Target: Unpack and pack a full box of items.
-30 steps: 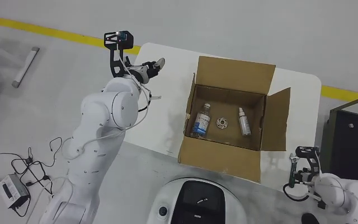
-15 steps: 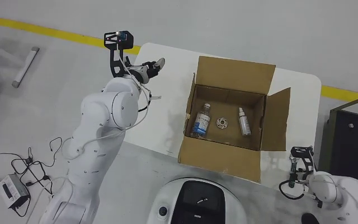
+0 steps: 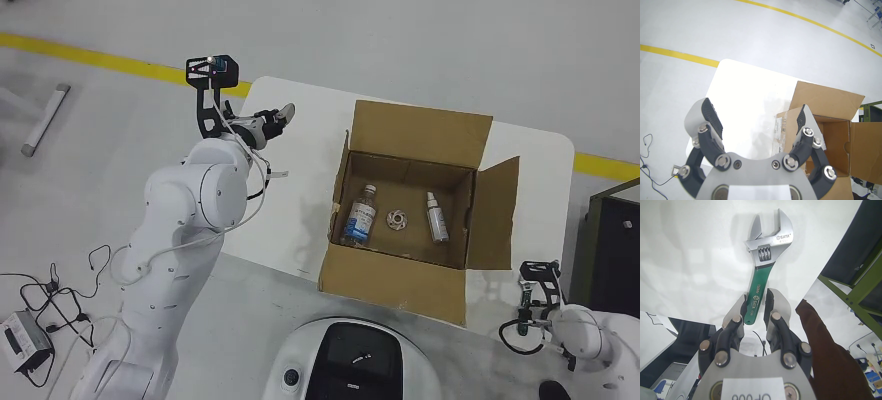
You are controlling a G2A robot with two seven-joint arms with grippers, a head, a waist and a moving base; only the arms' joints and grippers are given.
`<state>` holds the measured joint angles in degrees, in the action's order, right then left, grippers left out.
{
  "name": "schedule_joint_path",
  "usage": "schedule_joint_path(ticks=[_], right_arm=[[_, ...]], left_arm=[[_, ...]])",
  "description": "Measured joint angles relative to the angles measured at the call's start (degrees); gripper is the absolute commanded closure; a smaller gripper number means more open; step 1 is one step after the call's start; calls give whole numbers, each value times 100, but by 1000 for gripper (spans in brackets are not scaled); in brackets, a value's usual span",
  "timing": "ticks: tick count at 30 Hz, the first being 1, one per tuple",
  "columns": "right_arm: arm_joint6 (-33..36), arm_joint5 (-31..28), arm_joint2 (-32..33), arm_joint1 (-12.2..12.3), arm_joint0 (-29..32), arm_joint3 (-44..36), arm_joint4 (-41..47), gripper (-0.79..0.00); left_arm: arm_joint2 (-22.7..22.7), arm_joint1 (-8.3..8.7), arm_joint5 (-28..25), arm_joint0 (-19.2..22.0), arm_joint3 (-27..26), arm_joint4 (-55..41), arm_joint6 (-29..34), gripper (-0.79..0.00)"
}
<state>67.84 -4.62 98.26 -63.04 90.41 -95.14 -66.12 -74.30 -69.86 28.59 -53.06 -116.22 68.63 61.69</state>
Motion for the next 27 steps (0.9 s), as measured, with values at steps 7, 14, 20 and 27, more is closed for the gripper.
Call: schedule_joint_path(ticks=[7,14,20,27], right_arm=[[-37,35,-55,8,-43,78,-24,0],[-33,-8,84,27,52,-219,178,0],[78,-73,655,65,465,-1288,589,0],[-71,16,1982,66,1098,-2989,1553,0]], left_arm=[[0,0,0,0,0,0,0,-785],[0,0,0,0,0,0,0,-785],[0,0,0,0,0,0,0,-785],[0,0,0,0,0,0,0,-785]])
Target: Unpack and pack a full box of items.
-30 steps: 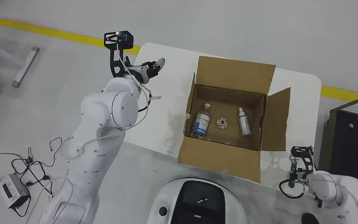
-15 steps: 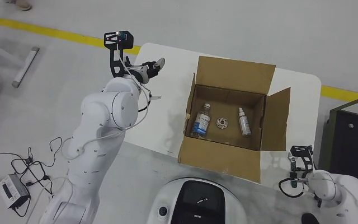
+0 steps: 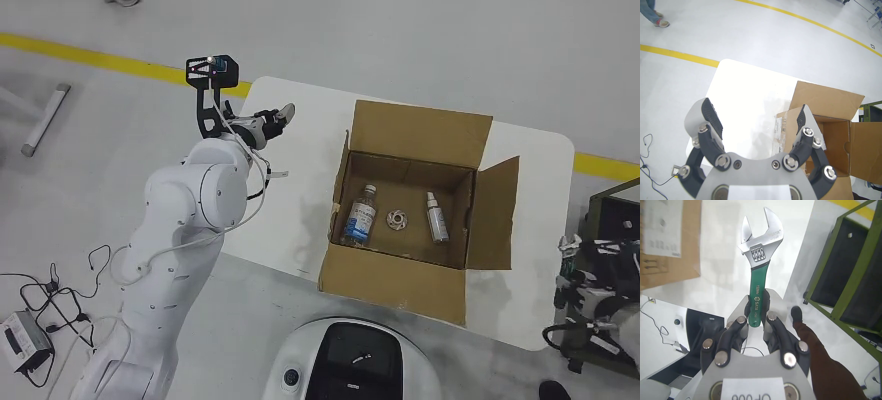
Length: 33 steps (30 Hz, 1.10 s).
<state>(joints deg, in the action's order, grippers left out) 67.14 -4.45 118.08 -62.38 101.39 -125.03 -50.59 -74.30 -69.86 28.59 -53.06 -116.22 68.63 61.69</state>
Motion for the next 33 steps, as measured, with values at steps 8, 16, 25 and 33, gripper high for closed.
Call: schedule_joint_path(ticks=[8,16,25,33], right_arm=[[-222,-508,1334,5,97,-974,1500,0],[-168,-1249,1724,123,-151,-962,2406,0],[-79,-1483,1322,284,-449,-962,2715,0],[-91,-1377,1009,324,-506,-962,2470,0]], left_arm=[[0,0,0,0,0,0,0,-785],[0,0,0,0,0,0,0,-785],[0,0,0,0,0,0,0,-785],[0,0,0,0,0,0,0,-785]])
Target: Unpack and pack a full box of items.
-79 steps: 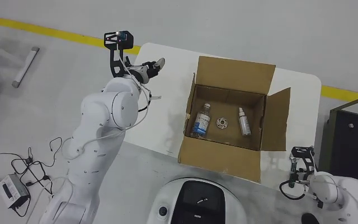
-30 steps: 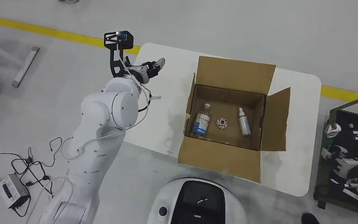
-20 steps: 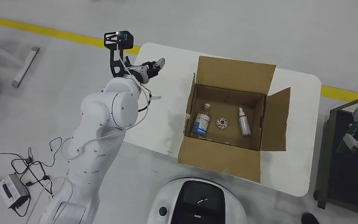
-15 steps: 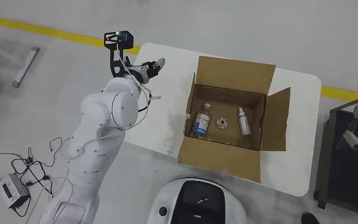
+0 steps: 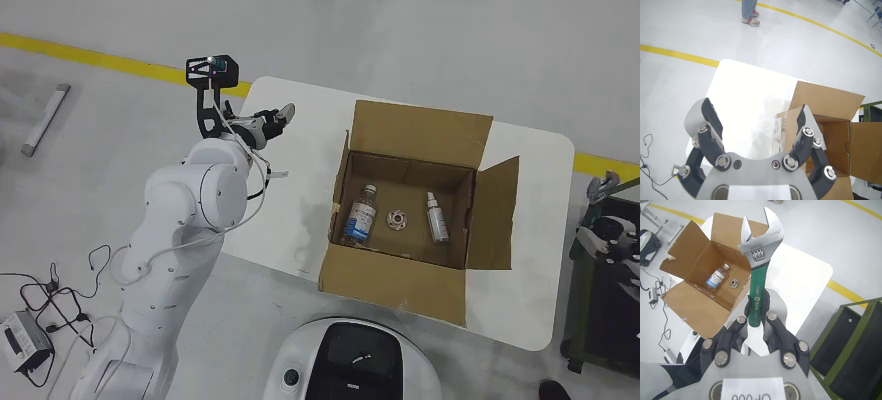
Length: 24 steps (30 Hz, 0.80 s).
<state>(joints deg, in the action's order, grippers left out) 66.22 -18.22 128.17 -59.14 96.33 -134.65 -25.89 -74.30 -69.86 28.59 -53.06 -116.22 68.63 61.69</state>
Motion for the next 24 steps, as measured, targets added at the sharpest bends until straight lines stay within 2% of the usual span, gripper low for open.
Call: schedule_joint_path(ticks=[5,11,14,19,24], right_arm=[[-41,15,-39,0,13,0,4,0],[-218,-10,-803,95,-415,0,-87,0],[-56,302,-1418,148,-763,0,-219,0],[127,1321,-2472,173,-1221,35,-308,0],[209,2017,-3458,170,-1681,661,-700,0]], left_arm=[[0,0,0,0,0,0,0,-785],[0,0,0,0,0,0,0,-785],[0,0,0,0,0,0,0,-785],[0,0,0,0,0,0,0,-785],[0,0,0,0,0,0,0,-785]])
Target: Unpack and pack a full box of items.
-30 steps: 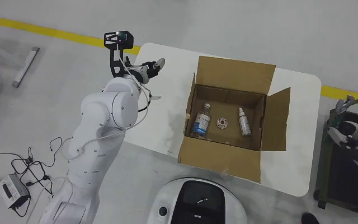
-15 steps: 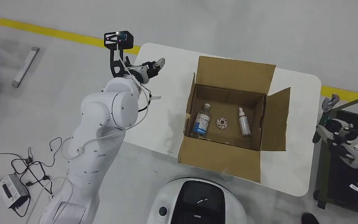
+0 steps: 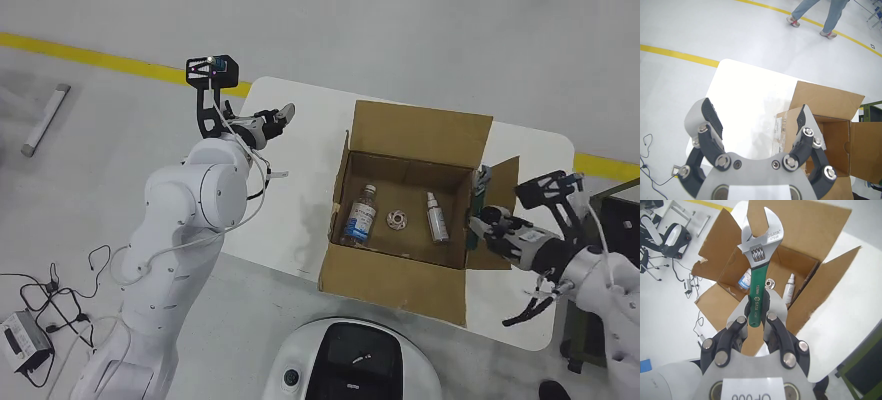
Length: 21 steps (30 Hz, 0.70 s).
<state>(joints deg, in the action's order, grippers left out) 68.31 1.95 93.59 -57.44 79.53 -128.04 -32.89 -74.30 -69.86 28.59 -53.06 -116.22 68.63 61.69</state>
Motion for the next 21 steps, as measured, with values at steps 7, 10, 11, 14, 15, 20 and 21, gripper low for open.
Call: schedule_joint_path(ticks=[7,10,11,14,15,20,21], right_arm=[[37,509,-924,-31,-542,874,-502,0],[198,573,-1159,-33,-706,1062,-672,0],[235,596,-1217,-34,-753,1108,-722,0],[316,636,-1405,-40,-892,1256,-864,0],[353,633,-1480,-40,-940,1307,-953,0],[445,701,-1732,-55,-1119,1507,-1151,-339],[456,710,-1775,-58,-1164,1542,-1175,-372]], left_arm=[[0,0,0,0,0,0,0,-785],[0,0,0,0,0,0,0,-785],[0,0,0,0,0,0,0,-785],[0,0,0,0,0,0,0,-785],[0,0,0,0,0,0,0,-785],[0,0,0,0,0,0,0,-785],[0,0,0,0,0,0,0,-785]])
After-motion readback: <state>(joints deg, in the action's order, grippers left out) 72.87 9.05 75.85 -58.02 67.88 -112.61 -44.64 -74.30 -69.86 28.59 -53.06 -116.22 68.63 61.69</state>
